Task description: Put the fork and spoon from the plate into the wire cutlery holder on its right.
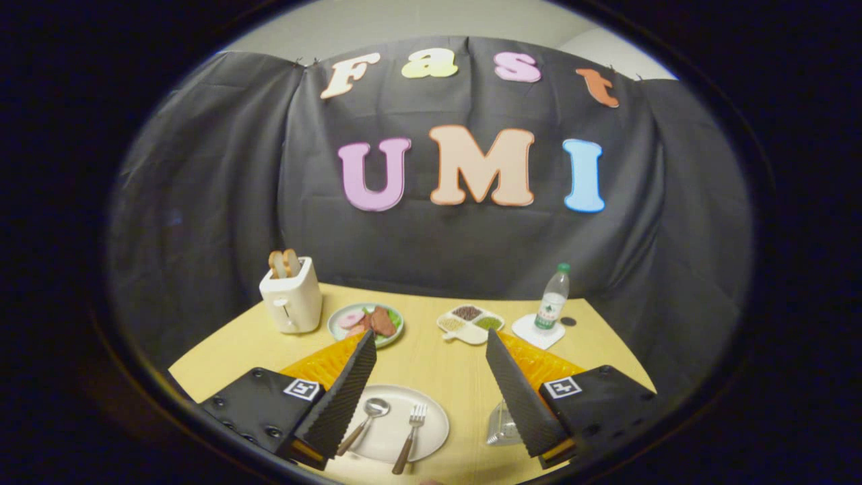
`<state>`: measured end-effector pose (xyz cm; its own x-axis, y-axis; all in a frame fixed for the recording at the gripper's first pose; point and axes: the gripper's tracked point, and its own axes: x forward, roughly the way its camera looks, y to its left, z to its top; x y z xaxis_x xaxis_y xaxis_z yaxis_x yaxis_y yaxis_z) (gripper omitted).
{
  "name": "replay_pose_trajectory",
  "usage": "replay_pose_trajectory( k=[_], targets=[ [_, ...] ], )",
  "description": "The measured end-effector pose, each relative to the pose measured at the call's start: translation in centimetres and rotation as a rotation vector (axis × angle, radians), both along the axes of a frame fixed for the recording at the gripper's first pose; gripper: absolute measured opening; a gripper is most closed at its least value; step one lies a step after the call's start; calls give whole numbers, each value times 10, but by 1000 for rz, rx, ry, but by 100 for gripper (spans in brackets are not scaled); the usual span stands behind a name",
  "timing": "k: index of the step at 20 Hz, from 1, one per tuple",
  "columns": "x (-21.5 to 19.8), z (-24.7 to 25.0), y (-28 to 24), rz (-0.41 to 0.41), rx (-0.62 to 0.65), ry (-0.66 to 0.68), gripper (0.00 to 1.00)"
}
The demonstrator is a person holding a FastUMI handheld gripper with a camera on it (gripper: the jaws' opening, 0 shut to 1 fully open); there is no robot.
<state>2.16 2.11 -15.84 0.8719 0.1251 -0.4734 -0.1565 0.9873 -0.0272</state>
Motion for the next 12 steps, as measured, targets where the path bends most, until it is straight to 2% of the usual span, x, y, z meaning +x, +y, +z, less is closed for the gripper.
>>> replay_pose_trajectory(
  k=[6, 12],
  targets=[
    [-21, -81, 4, 39, -27, 254, 100],
    [-45, -148, -3, 68, -118, 456, 100]
  ],
)
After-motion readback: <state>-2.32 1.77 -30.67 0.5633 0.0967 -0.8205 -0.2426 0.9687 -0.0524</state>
